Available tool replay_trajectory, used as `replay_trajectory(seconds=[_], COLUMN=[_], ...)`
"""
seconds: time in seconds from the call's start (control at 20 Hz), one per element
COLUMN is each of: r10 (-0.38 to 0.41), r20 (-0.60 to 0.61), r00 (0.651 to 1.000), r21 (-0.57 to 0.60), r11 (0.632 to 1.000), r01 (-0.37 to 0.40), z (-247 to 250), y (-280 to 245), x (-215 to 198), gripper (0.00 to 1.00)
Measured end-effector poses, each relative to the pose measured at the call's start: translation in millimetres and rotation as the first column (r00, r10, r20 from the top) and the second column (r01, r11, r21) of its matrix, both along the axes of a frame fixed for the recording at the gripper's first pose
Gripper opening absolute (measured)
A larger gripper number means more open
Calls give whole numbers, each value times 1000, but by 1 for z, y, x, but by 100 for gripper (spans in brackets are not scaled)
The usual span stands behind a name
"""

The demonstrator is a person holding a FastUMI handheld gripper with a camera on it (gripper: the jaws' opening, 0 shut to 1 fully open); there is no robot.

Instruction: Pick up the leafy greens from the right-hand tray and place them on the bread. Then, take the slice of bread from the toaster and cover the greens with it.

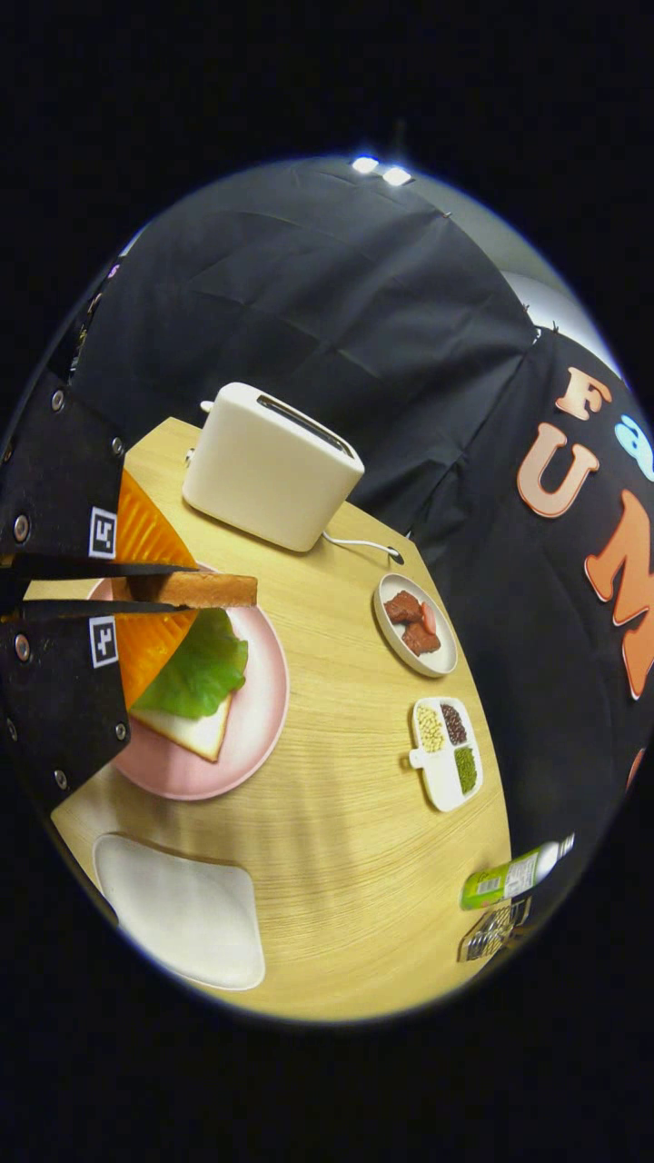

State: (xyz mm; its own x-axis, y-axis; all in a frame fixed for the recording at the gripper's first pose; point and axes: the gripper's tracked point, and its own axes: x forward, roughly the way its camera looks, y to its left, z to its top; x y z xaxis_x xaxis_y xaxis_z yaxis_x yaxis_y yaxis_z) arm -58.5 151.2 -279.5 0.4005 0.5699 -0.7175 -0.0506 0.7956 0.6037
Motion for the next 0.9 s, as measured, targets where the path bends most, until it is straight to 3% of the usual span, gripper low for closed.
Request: replay_trajectory(seconds=[0.3, 0.4, 0.55, 0.6, 0.75, 0.9], r10=[2, 20, 37, 38, 25, 1], r20=[66, 103, 155, 172, 272, 398], r00=[998, 994, 987, 984, 962, 917], r21=[-56, -96, -188, -215, -276, -303], r11=[998, 995, 982, 977, 960, 944], r01=[2, -10, -8, 0, 54, 131], z=[-15, -20, -29, -30, -20, 7], y=[-19, -23, -35, -38, -53, -66], x=[-3, 0, 4, 7, 24, 44], gripper=[12, 17, 36, 38, 47, 55])
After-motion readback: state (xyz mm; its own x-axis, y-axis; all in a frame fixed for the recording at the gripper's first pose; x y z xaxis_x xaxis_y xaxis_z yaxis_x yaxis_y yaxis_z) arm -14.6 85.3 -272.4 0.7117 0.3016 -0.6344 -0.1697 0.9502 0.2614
